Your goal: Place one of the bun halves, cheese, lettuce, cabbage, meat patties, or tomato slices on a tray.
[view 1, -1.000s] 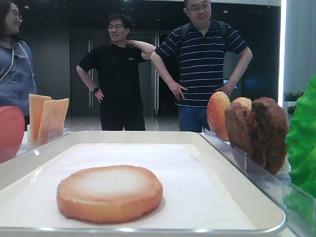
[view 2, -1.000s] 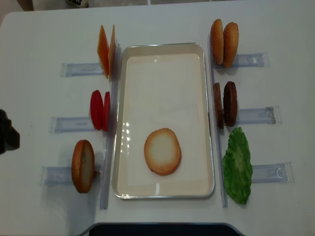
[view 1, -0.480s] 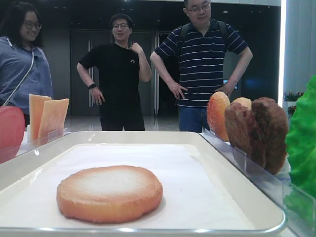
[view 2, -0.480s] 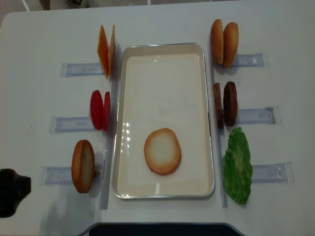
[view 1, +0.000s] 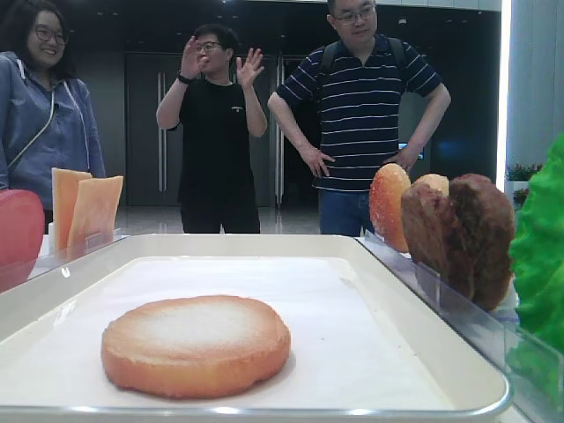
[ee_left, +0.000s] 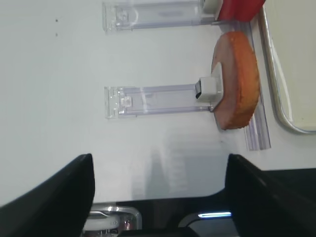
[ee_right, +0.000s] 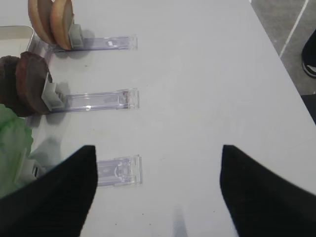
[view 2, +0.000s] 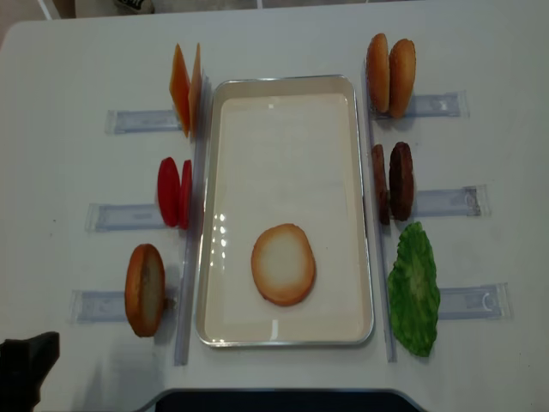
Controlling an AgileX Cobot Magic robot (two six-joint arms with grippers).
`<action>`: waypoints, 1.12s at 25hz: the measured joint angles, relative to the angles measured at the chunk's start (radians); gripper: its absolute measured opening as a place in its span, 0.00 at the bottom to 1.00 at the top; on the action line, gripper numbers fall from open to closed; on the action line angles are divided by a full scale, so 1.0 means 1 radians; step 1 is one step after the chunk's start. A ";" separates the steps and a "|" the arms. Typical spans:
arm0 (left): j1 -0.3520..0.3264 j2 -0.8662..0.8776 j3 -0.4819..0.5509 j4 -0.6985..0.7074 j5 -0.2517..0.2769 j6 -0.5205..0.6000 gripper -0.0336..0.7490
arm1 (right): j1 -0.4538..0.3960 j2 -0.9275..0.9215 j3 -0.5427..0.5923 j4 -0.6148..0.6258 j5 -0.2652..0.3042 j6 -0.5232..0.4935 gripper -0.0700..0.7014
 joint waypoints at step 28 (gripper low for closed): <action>-0.021 -0.257 0.032 -0.045 -0.065 0.085 0.85 | 0.000 0.000 0.000 0.000 0.000 0.000 0.77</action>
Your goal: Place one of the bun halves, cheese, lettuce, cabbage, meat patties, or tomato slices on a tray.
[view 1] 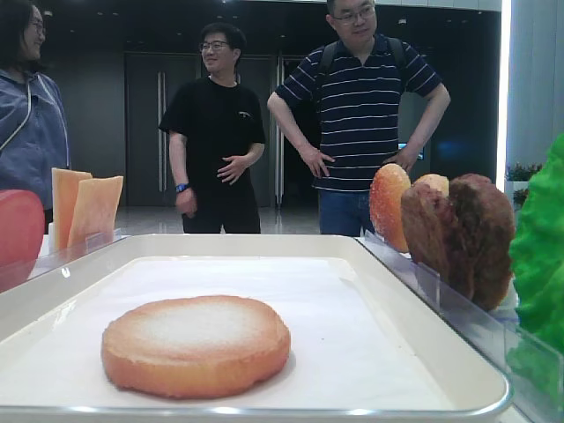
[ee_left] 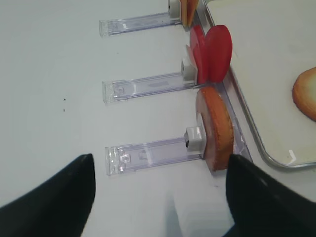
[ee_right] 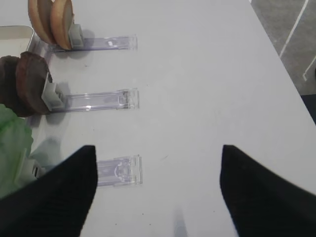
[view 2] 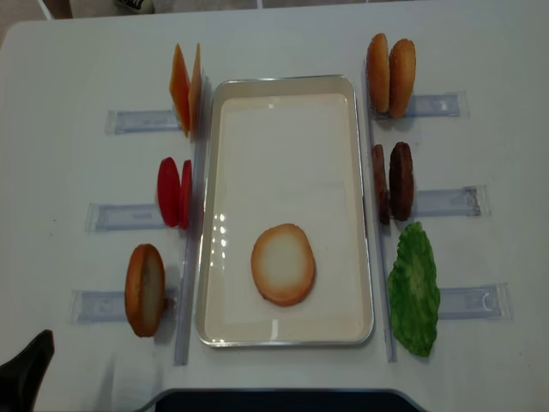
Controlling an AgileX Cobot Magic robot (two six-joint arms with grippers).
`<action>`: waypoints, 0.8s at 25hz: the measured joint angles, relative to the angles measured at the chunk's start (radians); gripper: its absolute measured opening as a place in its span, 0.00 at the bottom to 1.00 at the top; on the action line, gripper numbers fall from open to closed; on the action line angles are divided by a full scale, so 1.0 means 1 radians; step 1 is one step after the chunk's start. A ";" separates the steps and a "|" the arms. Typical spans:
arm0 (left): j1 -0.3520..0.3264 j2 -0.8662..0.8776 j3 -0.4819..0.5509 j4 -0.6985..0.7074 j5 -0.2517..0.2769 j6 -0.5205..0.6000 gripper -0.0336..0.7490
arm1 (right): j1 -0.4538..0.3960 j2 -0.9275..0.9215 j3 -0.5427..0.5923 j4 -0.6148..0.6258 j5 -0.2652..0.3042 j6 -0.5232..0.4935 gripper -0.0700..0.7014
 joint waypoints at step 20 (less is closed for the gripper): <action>-0.001 0.000 0.000 0.000 0.000 0.000 0.85 | 0.000 0.000 0.000 0.000 0.000 0.000 0.77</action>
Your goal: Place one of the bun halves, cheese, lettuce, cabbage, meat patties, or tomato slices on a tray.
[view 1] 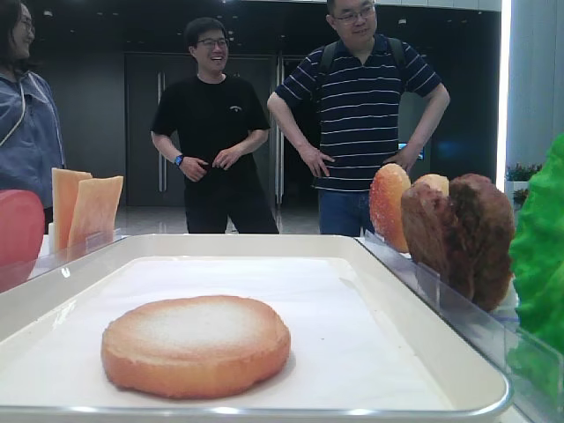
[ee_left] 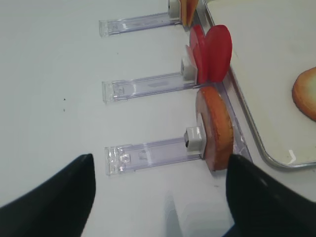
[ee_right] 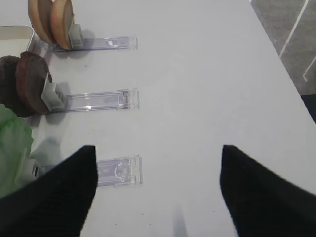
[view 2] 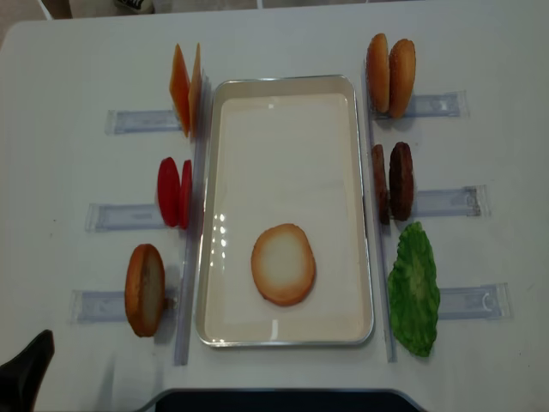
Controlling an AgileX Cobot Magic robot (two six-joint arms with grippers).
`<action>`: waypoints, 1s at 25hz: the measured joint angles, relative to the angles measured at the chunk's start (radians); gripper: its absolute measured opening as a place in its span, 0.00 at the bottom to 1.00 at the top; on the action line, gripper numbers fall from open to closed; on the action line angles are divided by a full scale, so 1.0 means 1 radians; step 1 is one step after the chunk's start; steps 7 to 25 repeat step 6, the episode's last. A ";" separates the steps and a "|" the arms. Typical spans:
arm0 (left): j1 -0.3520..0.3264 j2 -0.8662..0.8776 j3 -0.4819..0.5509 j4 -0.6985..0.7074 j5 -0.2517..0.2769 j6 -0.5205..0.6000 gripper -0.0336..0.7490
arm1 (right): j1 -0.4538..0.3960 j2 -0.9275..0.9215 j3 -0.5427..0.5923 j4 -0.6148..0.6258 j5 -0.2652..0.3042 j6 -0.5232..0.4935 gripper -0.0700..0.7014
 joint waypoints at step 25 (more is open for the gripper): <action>0.000 0.000 0.000 0.000 0.000 0.000 0.85 | 0.000 0.000 0.000 0.000 0.000 0.000 0.77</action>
